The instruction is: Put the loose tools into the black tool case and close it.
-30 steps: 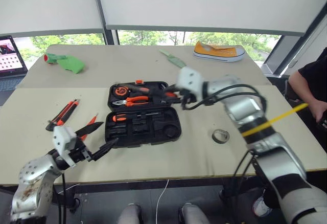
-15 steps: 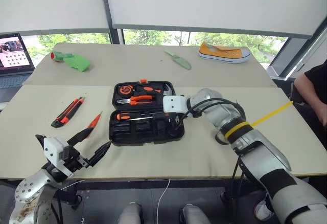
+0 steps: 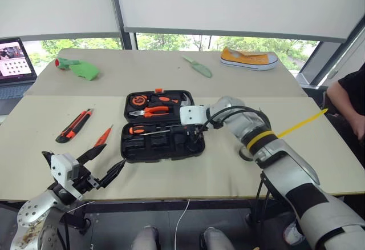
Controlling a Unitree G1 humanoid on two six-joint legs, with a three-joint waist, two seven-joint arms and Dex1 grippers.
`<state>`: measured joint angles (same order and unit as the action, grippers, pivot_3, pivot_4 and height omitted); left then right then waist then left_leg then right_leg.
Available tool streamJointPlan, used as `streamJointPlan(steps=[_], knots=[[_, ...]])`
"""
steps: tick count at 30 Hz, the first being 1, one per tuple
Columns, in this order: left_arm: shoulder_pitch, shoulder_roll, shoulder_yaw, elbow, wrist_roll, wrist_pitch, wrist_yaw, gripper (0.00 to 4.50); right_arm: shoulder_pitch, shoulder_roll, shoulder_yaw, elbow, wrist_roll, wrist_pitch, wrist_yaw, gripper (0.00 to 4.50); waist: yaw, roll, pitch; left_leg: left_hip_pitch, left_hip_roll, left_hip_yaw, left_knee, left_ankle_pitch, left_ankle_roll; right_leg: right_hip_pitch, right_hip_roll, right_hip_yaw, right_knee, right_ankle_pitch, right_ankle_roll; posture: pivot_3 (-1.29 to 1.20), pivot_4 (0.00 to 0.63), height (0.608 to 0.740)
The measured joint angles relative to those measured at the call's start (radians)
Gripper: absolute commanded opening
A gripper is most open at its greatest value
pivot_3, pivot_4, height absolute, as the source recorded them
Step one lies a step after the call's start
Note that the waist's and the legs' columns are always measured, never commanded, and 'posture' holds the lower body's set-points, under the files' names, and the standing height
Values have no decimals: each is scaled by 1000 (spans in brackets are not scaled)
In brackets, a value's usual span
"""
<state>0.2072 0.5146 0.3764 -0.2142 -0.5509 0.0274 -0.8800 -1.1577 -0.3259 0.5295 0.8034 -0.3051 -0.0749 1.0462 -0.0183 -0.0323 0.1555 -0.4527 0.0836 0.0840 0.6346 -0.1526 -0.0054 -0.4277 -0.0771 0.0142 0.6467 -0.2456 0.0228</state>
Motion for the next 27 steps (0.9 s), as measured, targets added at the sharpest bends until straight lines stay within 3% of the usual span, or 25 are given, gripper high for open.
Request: streamJointPlan(steps=[1, 7, 11, 18, 27], knots=[[0, 2, 0, 0, 0, 0, 1, 4500, 0, -5, -17, -4, 16, -14, 17, 3564, 1, 0, 0, 0, 0, 0, -1, 0, 0, 0, 0, 0, 0, 0, 0, 0, 150, 740], [2, 28, 4, 13, 5, -2, 1, 4500, -37, -52, -207, -77, 222, 46, 163, 3564, 1, 0, 0, 0, 0, 0, -3, 0, 0, -1, 0, 0, 0, 0, 0, 0, 150, 740], [0, 33, 16, 36, 13, -4, 4, 4500, -33, -32, -307, -89, 313, 115, 171, 2600, 0, 0, 0, 7, 0, 1, -5, 0, 0, 4, 0, 0, -1, -1, -2, 0, 150, 740], [19, 32, 14, 27, 12, 0, 5, 4500, 103, 119, -274, 59, 280, 58, 47, 109, -11, 0, 0, 6, 0, 2, -7, 1, -1, 1, 0, 0, 1, -2, -4, 0, 150, 740], [22, 40, 10, -3, 13, 10, 17, 4500, 54, 158, -241, 203, 189, 14, -63, 47, -15, 0, 0, 8, 1, 2, -8, 0, -1, 3, 0, 0, 1, -2, -4, 0, 150, 740]])
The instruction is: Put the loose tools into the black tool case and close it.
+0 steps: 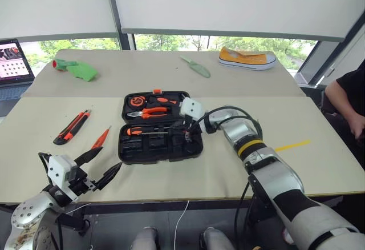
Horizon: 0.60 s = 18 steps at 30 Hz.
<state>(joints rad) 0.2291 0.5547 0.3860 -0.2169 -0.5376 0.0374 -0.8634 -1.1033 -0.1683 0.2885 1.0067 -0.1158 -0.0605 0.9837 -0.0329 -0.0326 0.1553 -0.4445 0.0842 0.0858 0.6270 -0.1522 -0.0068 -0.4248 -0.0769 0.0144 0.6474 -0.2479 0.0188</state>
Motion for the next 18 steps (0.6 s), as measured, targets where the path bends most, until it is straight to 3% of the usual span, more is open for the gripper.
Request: streamJointPlan(steps=[13, 18], knots=[[26, 25, 30, -32, -5, 32, 29, 4500, 7, 44, 43, -2, -79, -93, -67, 47, -17, 0, -1, 4, 1, 0, -3, 0, -1, 1, 0, 0, 0, -1, -2, 0, 150, 740], [42, 1, 7, -50, -2, 32, 37, 4500, 31, 46, 0, -17, -34, -154, -70, 47, -17, 0, 0, 4, 1, 0, -3, 0, -1, 1, 0, 0, 1, -1, -2, 0, 150, 740]])
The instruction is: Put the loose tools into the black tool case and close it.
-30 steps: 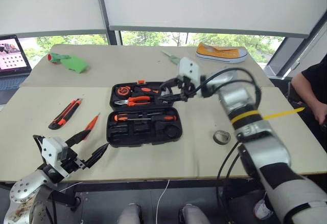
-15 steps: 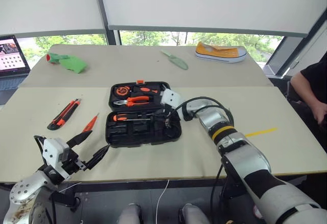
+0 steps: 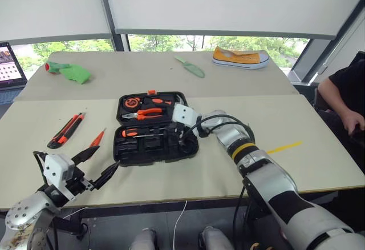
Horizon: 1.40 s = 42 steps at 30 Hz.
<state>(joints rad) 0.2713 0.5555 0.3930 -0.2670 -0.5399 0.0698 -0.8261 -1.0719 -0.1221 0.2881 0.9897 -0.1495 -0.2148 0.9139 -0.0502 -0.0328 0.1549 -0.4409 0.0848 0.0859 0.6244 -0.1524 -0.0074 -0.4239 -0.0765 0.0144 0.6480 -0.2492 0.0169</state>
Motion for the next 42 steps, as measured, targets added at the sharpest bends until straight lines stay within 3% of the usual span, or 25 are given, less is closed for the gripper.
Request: streamJointPlan(steps=[4, 7, 10, 12, 17, 21, 25, 30, 38, 42], knots=[[27, -9, 28, 1, -24, -1, -8, 4500, 53, -21, -111, -161, 179, -28, 126, 47, 5, 0, 0, -2, 0, 0, 0, 0, 0, 0, 0, 0, 0, 0, 0, 0, 150, 740], [49, -16, 116, 8, -77, -10, -9, 4500, 140, -82, -169, -423, 368, 107, 273, 47, 13, 0, 0, -1, 0, -1, 0, 0, 0, 1, 0, -1, -1, -1, 1, 0, 150, 740], [112, -13, 240, 78, -88, -20, 11, 4500, 307, -218, -196, -672, 481, 304, 348, 911, 19, -2, -1, -1, 0, 0, 0, -1, -2, 1, -2, -1, -2, -1, 1, 0, 150, 740], [155, -9, 322, 177, -67, -24, 47, 4500, 467, -277, -239, -832, 525, 357, 325, 1586, 20, -2, -1, -1, 0, 0, 0, -5, -9, 0, -2, 0, -2, -2, 0, 0, 150, 740], [186, 8, 424, 298, -35, -17, 113, 4500, 704, -301, -316, -1071, 567, 328, 259, 3183, 18, -2, -1, 0, 1, -1, 0, -6, -10, 0, 0, -1, -1, -5, -3, 0, 150, 740], [215, 39, 413, 255, -71, 128, 118, 4500, 850, -347, -348, -1171, 563, 280, 219, 4492, 26, -4, 0, 1, 0, 0, 2, -7, -12, -2, -2, -1, -4, -7, -5, 0, 150, 740], [155, 111, 366, 155, -133, 330, 167, 4500, 845, -380, -360, -1177, 565, 273, 197, 4492, 39, -5, 0, 2, 0, 0, 2, -8, -13, -2, -3, -2, -5, -6, -3, 0, 150, 740], [-112, 246, 202, 94, -128, 603, 316, 4500, 754, -401, -352, -1176, 564, 236, 194, 4492, 46, -4, -1, 3, 0, 0, 2, -8, -13, 1, -2, -2, -5, -4, -2, 0, 150, 740], [-463, 216, -105, 226, -13, 742, 403, 4500, 644, -392, -267, -1192, 587, 287, 196, 4492, 37, -7, -1, 0, 0, -2, 0, -5, -10, 0, 3, 1, -1, -4, 2, 0, 150, 740], [-533, 194, -156, 291, 51, 734, 417, 3550, 643, -391, -258, -1195, 588, 288, 196, 4500, 41, -6, -1, 0, -1, -1, 1, -5, -11, 1, 2, 1, -1, -5, 3, 0, 150, 740]])
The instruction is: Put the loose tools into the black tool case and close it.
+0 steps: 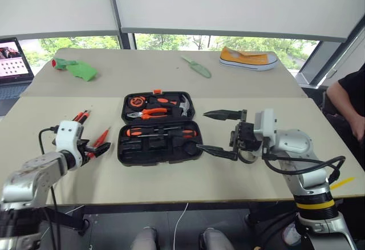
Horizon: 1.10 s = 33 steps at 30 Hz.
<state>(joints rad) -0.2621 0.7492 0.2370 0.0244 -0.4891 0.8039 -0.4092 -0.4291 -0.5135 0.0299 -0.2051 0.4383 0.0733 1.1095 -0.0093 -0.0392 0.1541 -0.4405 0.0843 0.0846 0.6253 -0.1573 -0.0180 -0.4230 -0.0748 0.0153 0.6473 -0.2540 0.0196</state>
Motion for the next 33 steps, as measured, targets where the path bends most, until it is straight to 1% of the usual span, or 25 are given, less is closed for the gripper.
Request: streamJointPlan(steps=[1, 5, 7, 8, 9, 12, 13, 15, 16, 17, 18, 20, 21, 23, 26, 29, 33], knots=[[-8, 0, -10, 16, 21, -10, -2, 3089, 2, -2, 0, -1, 1, 0, 0, 4500, 1, 0, 0, 0, 0, 0, 1, 0, 0, 0, 0, 0, 0, 0, 0, 0, 150, 740], [-10, 0, -13, 36, 57, -33, -15, 1800, 9, -28, -2, -8, 7, 12, 0, 4500, 1, 0, 0, 1, 0, 0, 2, 0, 0, 1, -1, 0, 0, 0, 0, 0, 150, 740], [8, 0, -8, 34, 64, -68, -41, 932, 14, -40, -4, -14, 8, 18, 0, 4500, 1, 0, 0, 1, 0, 1, 2, 0, 0, 1, -1, 0, 0, 0, 0, 0, 150, 740], [17, 1, -6, 31, 69, -84, -55, 616, 15, -45, -5, -16, 9, 19, -1, 4500, 1, 0, 0, 1, 0, 1, 2, 0, 0, 1, -1, 0, 0, 0, 0, 0, 150, 740], [29, 6, -6, 28, 69, -103, -75, 461, 15, -50, -5, -22, 10, 20, -1, 4500, 1, 0, 0, 1, 0, 1, 2, 0, 0, 1, -1, 0, 0, 0, 0, 0, 150, 740], [34, 4, 22, 25, 50, -186, -158, 471, 16, -72, -15, -34, 16, 24, -1, 4500, 4, -1, 0, 0, 0, 0, 2, 0, 0, 1, -1, 0, 0, 0, 0, 0, 150, 740], [30, 5, 41, 24, 29, -234, -225, 471, 18, -82, -20, -42, 17, 26, -1, 4500, 6, -1, 1, 0, 0, 1, 2, 0, 0, 1, -2, 0, 0, 0, 0, 0, 150, 740], [16, 35, 37, 19, -1, -365, -425, 471, 27, -109, -37, -49, 19, 33, 0, 4500, 11, -1, 1, 0, 0, 1, 2, 0, 0, 1, -2, -1, -1, 0, 0, 0, 150, 740], [-7, 59, 13, 22, 1, -449, -537, 471, 34, -127, -50, -50, 21, 39, 1, 4500, 14, -1, 1, -1, 0, 1, 2, 0, 0, 1, -2, -1, -1, 0, 0, 0, 150, 740], [-21, 78, -6, 20, 2, -493, -601, 471, 37, -135, -55, -50, 22, 42, 2, 4500, 18, -1, 1, -1, 0, 1, 2, 0, 0, 1, -2, -1, -1, 0, 0, 0, 150, 740], [-59, 104, -53, 24, 19, -565, -716, 471, 47, -146, -67, -52, 29, 45, 3, 4500, 20, -1, 0, 0, 0, 2, 2, 0, 0, 1, -2, 0, -1, 0, 0, 0, 150, 740], [-127, 119, -134, 57, 63, -599, -809, 471, 51, -149, -72, -50, 37, 47, 5, 4500, 22, -1, 0, 0, 0, 2, 3, 0, 0, 1, -2, 0, -1, 0, 0, 0, 150, 740], [-185, 115, -194, 105, 103, -624, -845, 471, 54, -149, -74, -51, 38, 47, 5, 4500, 23, -1, 0, 0, 0, 1, 3, 0, 0, 1, -1, 0, 0, 0, 0, 0, 150, 740], [-284, 94, -293, 226, 198, -681, -889, 471, 59, -152, -79, -55, 38, 47, 5, 4500, 23, -1, 0, -1, 0, 1, 5, 1, 1, 2, 0, 0, 0, 0, 1, 0, 150, 740], [-386, 51, -389, 376, 312, -760, -906, 471, 78, -162, -85, -62, 38, 47, 3, 4500, 19, -1, 1, -2, 0, 1, 6, 1, 1, 1, 0, 1, 0, 0, 2, 0, 150, 740], [-463, 6, -440, 487, 396, -815, -888, 471, 92, -165, -86, -74, 39, 54, -2, 4500, 19, -1, 1, -4, 0, 1, 7, 0, 2, 0, 0, 1, 0, 0, 2, 0, 150, 740], [-515, -7, -470, 555, 449, -885, -908, 471, 114, -183, -89, -102, 45, 65, -3, 4500, 19, -1, 1, -4, 0, 1, 7, 0, 3, 0, 0, 1, 0, 0, 3, 0, 150, 740]])
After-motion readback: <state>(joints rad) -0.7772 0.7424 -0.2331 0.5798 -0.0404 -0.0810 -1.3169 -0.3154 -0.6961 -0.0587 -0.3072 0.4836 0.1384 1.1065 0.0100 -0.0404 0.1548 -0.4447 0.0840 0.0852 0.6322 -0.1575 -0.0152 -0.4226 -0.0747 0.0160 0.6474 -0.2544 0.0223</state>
